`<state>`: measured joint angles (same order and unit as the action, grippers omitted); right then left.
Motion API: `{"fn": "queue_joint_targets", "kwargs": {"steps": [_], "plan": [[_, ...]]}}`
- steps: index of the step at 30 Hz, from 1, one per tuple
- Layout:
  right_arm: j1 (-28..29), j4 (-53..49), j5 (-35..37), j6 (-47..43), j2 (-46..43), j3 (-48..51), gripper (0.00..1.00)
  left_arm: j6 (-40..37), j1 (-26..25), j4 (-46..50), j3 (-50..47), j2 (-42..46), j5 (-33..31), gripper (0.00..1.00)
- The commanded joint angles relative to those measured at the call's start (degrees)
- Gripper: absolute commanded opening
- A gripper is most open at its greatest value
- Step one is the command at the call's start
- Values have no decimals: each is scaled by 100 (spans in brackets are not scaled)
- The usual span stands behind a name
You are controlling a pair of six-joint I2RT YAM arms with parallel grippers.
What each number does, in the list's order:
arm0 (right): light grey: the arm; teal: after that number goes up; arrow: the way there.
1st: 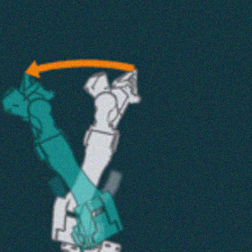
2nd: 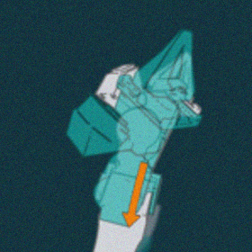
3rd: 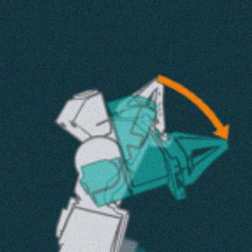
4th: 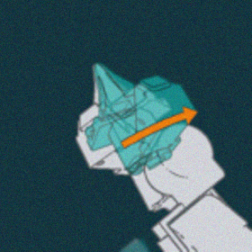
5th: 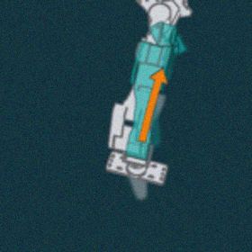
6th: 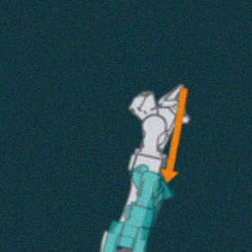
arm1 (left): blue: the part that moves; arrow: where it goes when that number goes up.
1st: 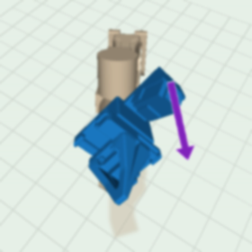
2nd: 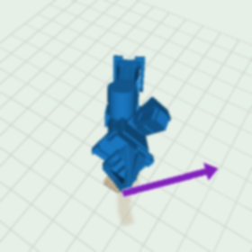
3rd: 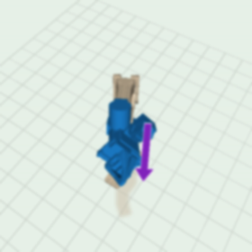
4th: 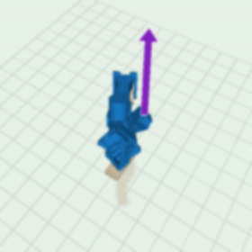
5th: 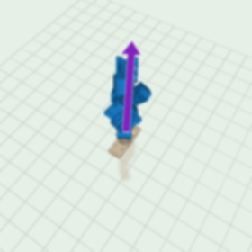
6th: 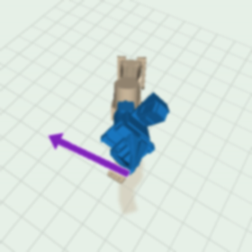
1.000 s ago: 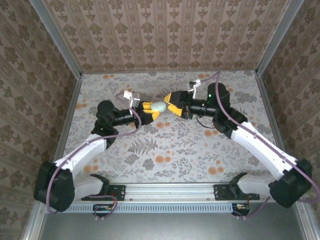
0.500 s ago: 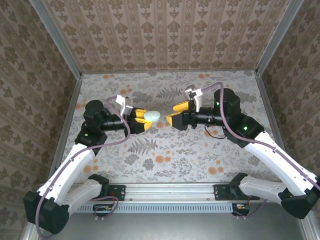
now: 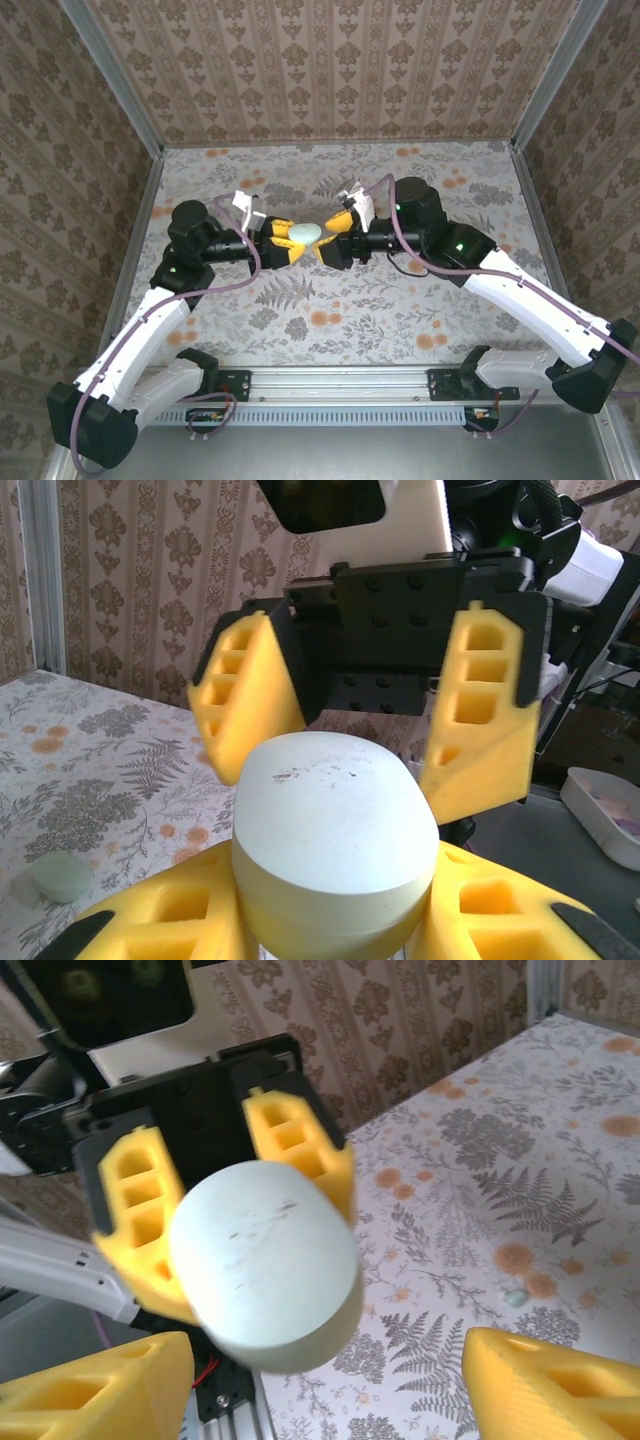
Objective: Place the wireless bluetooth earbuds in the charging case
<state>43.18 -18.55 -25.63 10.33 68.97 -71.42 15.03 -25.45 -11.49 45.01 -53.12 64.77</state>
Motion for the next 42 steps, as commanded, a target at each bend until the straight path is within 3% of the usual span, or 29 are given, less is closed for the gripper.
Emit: {"fn": "queue_joint_targets", "kwargs": {"steps": [1,4,22,42], "plan": [[24,-169,485,77,98,-324,70,88,-24,-29,-61,54,153,22],[-5,-185,644,207,156,-407,69,72,-232,-28,-80,58,151,22],[-406,-174,804,995,345,-448,69,-18,-303,60,-116,124,84,22],[-499,46,254,1359,-32,-263,72,102,-96,48,-240,-5,-166,21]]}}
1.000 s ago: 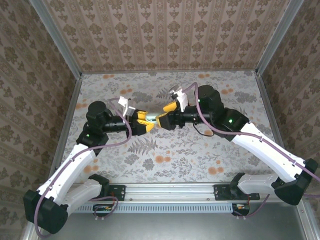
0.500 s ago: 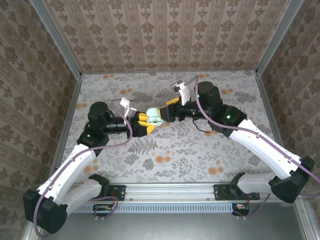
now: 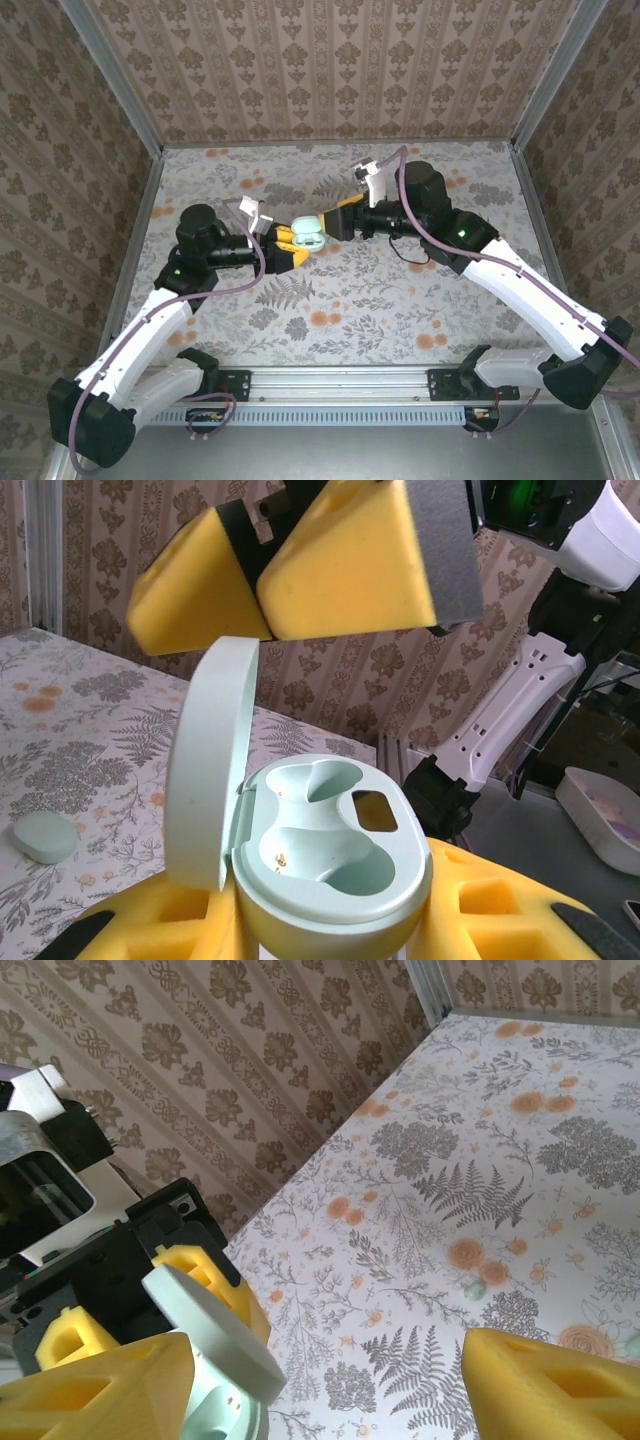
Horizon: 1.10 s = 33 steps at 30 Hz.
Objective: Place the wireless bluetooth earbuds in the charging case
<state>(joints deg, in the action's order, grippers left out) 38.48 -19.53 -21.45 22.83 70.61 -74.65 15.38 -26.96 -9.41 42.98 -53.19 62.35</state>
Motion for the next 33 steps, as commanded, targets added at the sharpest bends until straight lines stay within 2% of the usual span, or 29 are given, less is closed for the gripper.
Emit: {"fn": "queue_joint_targets", "kwargs": {"steps": [1,5,7,11,16,22,25,33], "plan": [[-25,148,-199,110,-197,65,72,79,51,-160,-36,-7,68,20],[-22,134,-245,179,-241,74,72,108,58,-158,-19,-25,41,21],[-29,122,-159,241,-295,87,72,121,250,-117,-22,-21,24,21],[-69,-137,439,384,-322,91,73,115,456,60,5,16,-12,20],[-517,-635,891,969,42,236,73,120,758,261,16,138,84,20],[-591,-623,993,1308,865,248,66,60,1058,646,24,403,129,20],[-481,-538,967,1487,1563,67,63,19,1156,828,18,541,137,20],[-16,-276,748,1886,3366,-751,63,-74,1296,1105,-33,783,80,20]]}}
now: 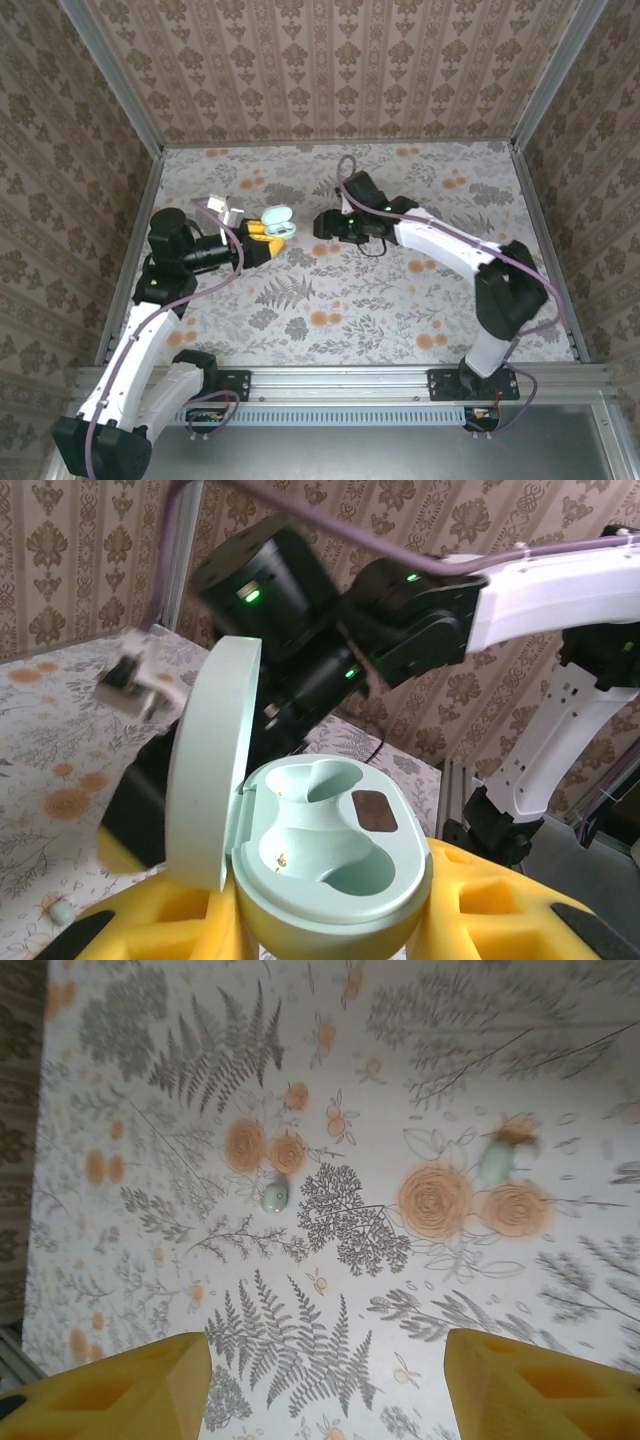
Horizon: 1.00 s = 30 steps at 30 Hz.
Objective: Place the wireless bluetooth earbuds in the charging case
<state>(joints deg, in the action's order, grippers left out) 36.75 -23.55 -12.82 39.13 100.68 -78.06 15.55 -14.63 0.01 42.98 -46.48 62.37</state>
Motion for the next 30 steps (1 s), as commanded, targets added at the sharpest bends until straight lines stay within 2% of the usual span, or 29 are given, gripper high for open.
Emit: {"fn": "queue_joint_targets", "kwargs": {"steps": [1,6,14,21,30], "plan": [[210,135,-131,301,579,-516,63,-94,72,183,-16,131,87,20],[464,105,-95,646,1517,-1111,55,-157,127,320,17,175,109,20],[789,-90,75,795,2479,-1959,44,-298,220,545,99,174,161,20],[901,-228,221,821,2973,-2427,39,-352,303,604,130,164,240,20],[943,-395,585,713,3157,-2633,35,-364,365,605,63,157,320,20]]}}
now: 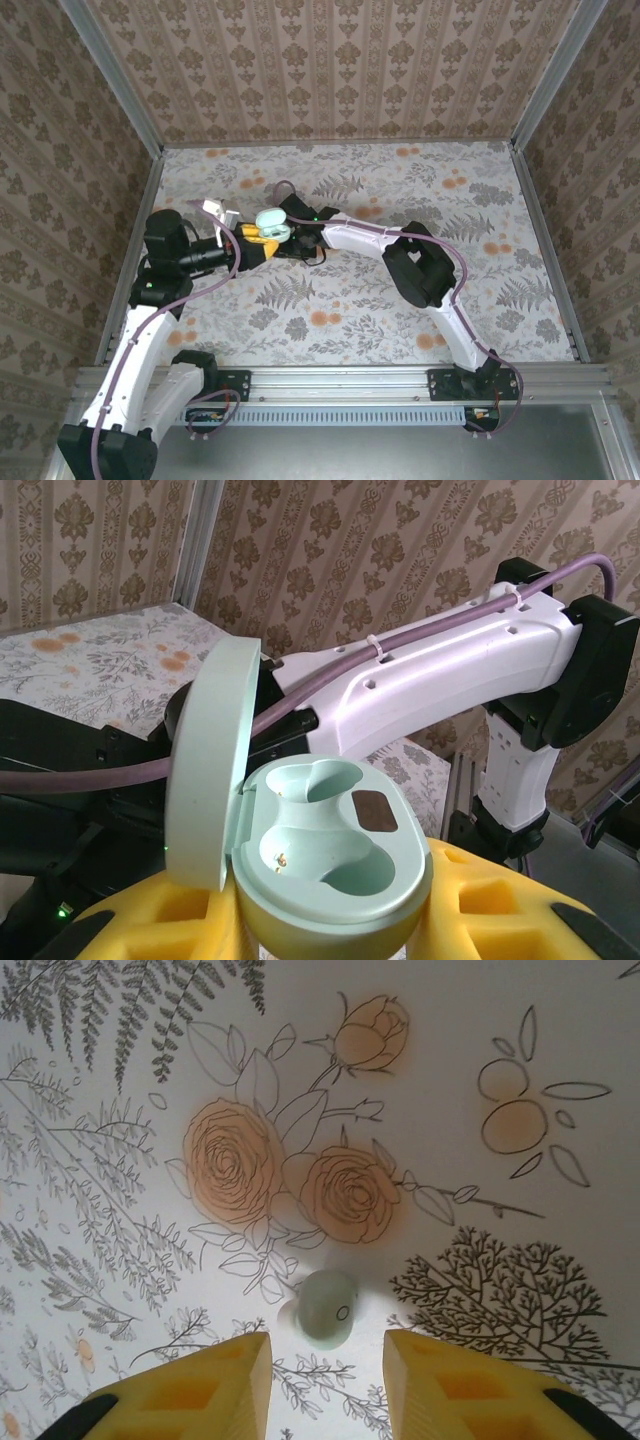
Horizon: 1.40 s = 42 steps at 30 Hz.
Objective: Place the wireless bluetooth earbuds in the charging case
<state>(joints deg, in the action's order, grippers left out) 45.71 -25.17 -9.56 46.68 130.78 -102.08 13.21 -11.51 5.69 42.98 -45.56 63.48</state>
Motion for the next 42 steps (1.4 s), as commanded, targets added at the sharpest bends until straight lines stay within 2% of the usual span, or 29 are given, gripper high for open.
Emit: {"fn": "queue_joint_targets", "kwargs": {"steps": [1,9,17,28,34,42], "plan": [[47,-246,270,-52,166,-262,35,-138,63,38,60,68,210,20],[99,-429,329,-154,419,-567,34,-170,105,37,28,68,252,20],[178,-1080,566,-426,684,-1024,33,-214,149,97,28,78,283,20],[186,-1352,561,-690,562,-949,24,-267,185,116,-8,70,252,20],[68,-1234,404,-738,-127,-225,22,-298,184,138,-51,96,221,20],[-261,-1060,341,-863,-1689,1206,21,-163,37,-294,-308,109,119,20]]}}
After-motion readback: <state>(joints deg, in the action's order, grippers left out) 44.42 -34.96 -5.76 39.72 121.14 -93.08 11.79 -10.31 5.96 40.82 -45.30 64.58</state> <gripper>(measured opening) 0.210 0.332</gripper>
